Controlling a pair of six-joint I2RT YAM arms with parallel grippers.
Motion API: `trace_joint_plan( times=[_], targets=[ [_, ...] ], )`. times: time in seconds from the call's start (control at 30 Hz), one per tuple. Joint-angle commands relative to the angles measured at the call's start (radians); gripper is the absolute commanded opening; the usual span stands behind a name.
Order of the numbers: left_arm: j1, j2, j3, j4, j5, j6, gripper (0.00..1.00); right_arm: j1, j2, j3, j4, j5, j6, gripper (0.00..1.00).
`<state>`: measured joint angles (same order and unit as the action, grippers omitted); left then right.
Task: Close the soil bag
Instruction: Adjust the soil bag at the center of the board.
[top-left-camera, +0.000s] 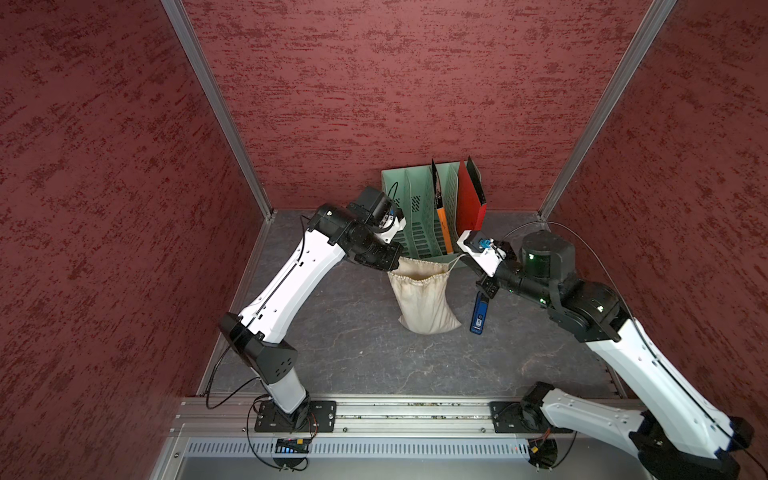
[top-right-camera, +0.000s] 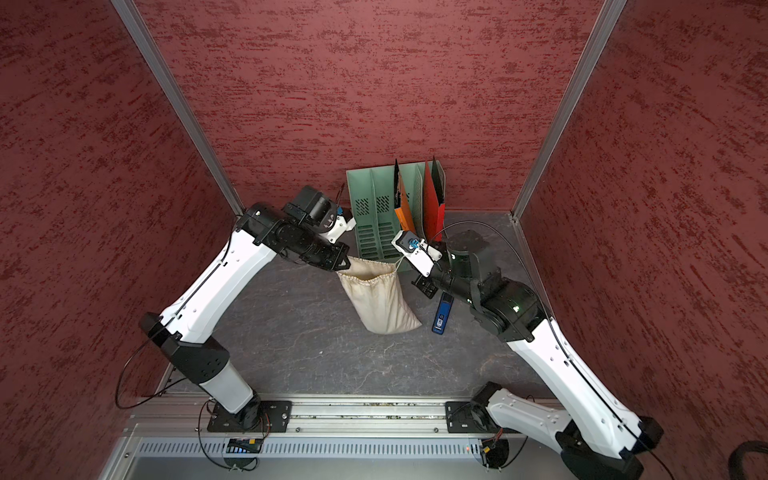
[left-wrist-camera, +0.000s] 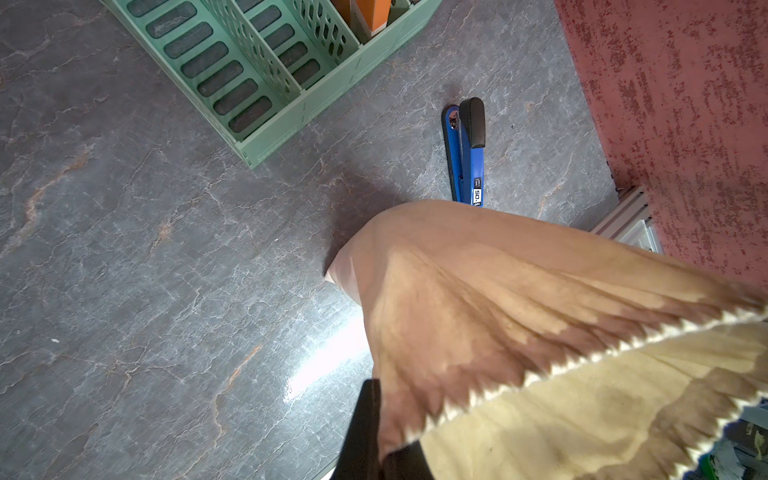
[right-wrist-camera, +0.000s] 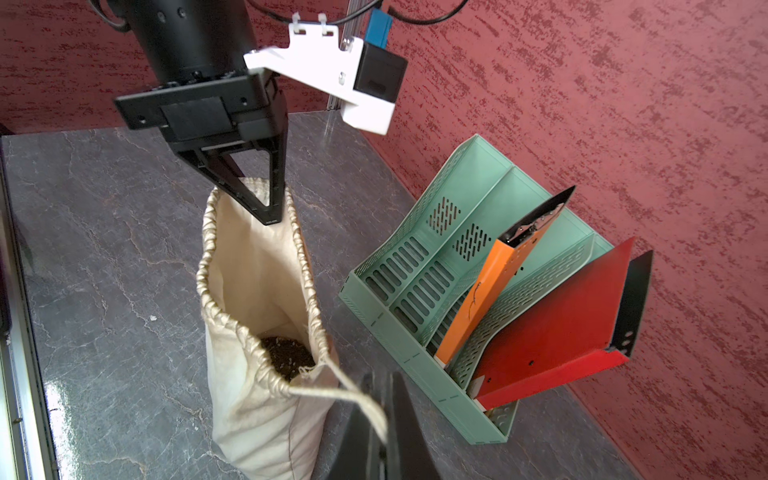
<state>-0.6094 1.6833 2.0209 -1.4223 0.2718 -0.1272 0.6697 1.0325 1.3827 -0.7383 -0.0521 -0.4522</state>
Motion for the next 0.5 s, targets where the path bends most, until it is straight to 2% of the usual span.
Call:
trace_joint_plan(
  times=[0.0,0.27,0.47],
  targets=[
    [-0.002,-0.011,0.039,0.004,0.011,-0.017,0.0,-0.006,-0.018,0.043,0.03,-0.018,-0.007,0.0],
    [-0.018,0.029,0.104,-0.01,0.015,-0.017,0.0,-0.006,-0.014,0.075,0.028,-0.009,-0.026,0.0],
    [-0.021,0.03,0.102,0.002,0.01,-0.015,0.0,-0.005,0.012,0.102,0.012,-0.025,-0.024,0.0]
  ],
)
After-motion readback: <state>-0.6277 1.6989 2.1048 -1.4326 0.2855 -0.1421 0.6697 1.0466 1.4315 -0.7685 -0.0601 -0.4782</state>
